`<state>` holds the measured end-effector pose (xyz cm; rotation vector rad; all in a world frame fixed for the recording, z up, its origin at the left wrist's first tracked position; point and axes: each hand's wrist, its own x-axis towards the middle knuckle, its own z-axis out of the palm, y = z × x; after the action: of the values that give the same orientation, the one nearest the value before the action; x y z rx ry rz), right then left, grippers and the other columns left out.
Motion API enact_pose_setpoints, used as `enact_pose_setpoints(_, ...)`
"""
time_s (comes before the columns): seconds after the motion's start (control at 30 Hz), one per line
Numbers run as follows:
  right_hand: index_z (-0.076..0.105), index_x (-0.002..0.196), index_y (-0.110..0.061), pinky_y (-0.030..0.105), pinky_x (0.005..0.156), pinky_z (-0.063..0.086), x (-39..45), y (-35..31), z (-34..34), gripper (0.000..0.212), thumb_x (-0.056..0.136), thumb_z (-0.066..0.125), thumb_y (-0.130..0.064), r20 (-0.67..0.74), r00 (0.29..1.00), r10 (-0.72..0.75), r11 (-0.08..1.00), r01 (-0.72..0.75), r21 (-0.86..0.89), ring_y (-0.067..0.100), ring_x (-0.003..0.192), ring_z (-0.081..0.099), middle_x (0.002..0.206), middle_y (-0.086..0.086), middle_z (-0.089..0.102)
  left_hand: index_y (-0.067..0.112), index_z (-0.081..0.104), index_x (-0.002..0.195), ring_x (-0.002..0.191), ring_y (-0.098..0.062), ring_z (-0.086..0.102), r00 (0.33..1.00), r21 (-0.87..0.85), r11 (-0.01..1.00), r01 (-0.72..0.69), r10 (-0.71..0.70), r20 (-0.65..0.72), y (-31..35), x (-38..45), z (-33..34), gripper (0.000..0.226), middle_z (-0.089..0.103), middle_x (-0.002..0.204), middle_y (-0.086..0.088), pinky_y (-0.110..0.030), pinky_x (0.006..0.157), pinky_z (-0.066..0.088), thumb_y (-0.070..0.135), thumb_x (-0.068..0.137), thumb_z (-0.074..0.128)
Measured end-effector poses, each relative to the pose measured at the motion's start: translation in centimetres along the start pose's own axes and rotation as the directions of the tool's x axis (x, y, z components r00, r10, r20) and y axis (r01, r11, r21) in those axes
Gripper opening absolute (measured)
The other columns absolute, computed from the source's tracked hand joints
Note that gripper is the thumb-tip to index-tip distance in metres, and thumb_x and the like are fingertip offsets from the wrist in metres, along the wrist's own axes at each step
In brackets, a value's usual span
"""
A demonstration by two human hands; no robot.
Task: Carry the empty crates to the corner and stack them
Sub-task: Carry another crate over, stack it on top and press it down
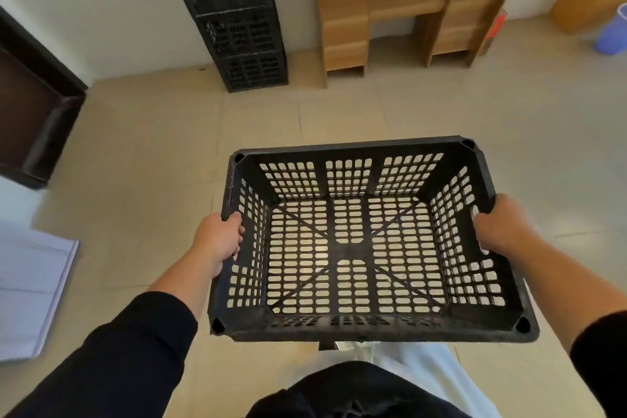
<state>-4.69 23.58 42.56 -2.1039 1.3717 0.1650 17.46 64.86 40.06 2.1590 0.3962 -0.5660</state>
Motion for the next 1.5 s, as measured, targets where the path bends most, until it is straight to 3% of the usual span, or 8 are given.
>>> enact_pose_setpoints(0.17,0.054,0.130,-0.004,0.038,0.067,0.051,2.2,-8.3,2.7,0.033,0.099,0.058,-0.015,0.069,0.994,-0.081,0.996,0.083,-0.017,0.026,0.075,0.059,0.097,0.013,0.062,0.001,0.070,0.099,0.067,-0.026,0.058,0.996,-0.019,0.999,0.046,-0.047,-0.071,0.5,4.2,-5.0,0.035,0.064,0.077,-0.011,-0.042,0.067,0.052,0.030,0.108,0.052)
enact_pose_setpoints(0.37,0.053,0.135,-0.002,0.052,0.086,0.059,8.5,-18.2,5.3,0.037,0.101,0.057,-0.016,0.109,0.982,-0.157,0.984,0.165,-0.066,0.040,0.100,0.065,0.117,0.022,0.065,0.001,0.069,0.101,0.068,-0.025,0.058,0.986,-0.015,0.994,0.107,-0.108,-0.128,4.0,10.3,-7.6,0.032,0.063,0.079,-0.012,-0.035,0.061,0.049,0.027,0.108,0.052)
enact_pose_setpoints(0.63,0.049,0.137,-0.005,0.056,0.092,0.058,16.7,-33.1,6.1,0.038,0.103,0.058,-0.020,0.201,0.943,-0.265,0.954,0.287,-0.089,0.042,0.106,0.066,0.123,0.021,0.064,0.003,0.069,0.094,0.066,-0.026,0.059,0.958,-0.136,0.973,0.184,-0.209,-0.198,10.7,17.3,-11.7,0.031,0.065,0.077,-0.012,-0.039,0.066,0.051,0.028,0.107,0.055)
enact_pose_setpoints(0.77,0.052,0.133,-0.006,0.053,0.088,0.058,19.1,-40.0,6.7,0.034,0.102,0.058,-0.018,0.220,0.921,-0.322,0.934,0.347,-0.086,0.040,0.102,0.066,0.117,0.020,0.065,0.005,0.067,0.091,0.064,-0.025,0.057,0.950,-0.203,0.960,0.192,-0.234,-0.208,13.1,20.6,-14.1,0.029,0.064,0.076,-0.012,-0.039,0.067,0.051,0.026,0.106,0.056)
enact_pose_setpoints(1.0,0.053,0.122,-0.005,0.033,0.054,0.045,23.2,-53.2,10.8,0.026,0.103,0.058,-0.022,0.251,0.903,-0.349,0.904,0.395,-0.163,0.030,0.079,0.066,0.095,0.017,0.067,0.003,0.065,0.093,0.059,-0.021,0.053,0.956,-0.208,0.964,0.165,-0.208,-0.205,17.6,32.2,-20.1,0.026,0.060,0.073,-0.011,-0.034,0.057,0.048,0.022,0.107,0.054)
enact_pose_setpoints(1.1,0.056,0.117,-0.005,0.033,0.055,0.047,24.5,-59.0,12.9,0.021,0.103,0.057,-0.020,0.233,0.911,-0.341,0.911,0.381,-0.158,0.030,0.076,0.068,0.093,0.017,0.068,0.003,0.065,0.095,0.060,-0.021,0.054,0.966,-0.184,0.971,0.154,-0.187,-0.178,20.3,38.2,-23.3,0.027,0.061,0.074,-0.011,-0.033,0.056,0.048,0.023,0.108,0.053)
enact_pose_setpoints(1.3,0.062,0.103,-0.006,0.051,0.079,0.063,27.2,-68.3,15.6,0.017,0.101,0.058,-0.023,0.185,0.933,-0.309,0.935,0.333,-0.118,0.035,0.076,0.074,0.084,0.018,0.074,-0.001,0.068,0.097,0.061,-0.022,0.054,0.984,-0.171,0.976,0.136,-0.153,-0.093,26.8,48.7,-29.5,0.025,0.063,0.072,-0.011,-0.035,0.059,0.050,0.019,0.106,0.056)
enact_pose_setpoints(1.5,0.065,0.099,-0.001,0.042,0.070,0.058,31.8,-76.7,15.7,0.017,0.099,0.059,-0.017,0.173,0.953,-0.249,0.960,0.267,-0.090,0.034,0.074,0.073,0.081,0.019,0.074,0.000,0.068,0.105,0.064,-0.020,0.057,0.993,-0.097,0.991,0.096,-0.101,-0.054,34.9,59.5,-32.0,0.023,0.066,0.077,-0.010,-0.033,0.059,0.051,0.019,0.106,0.055)
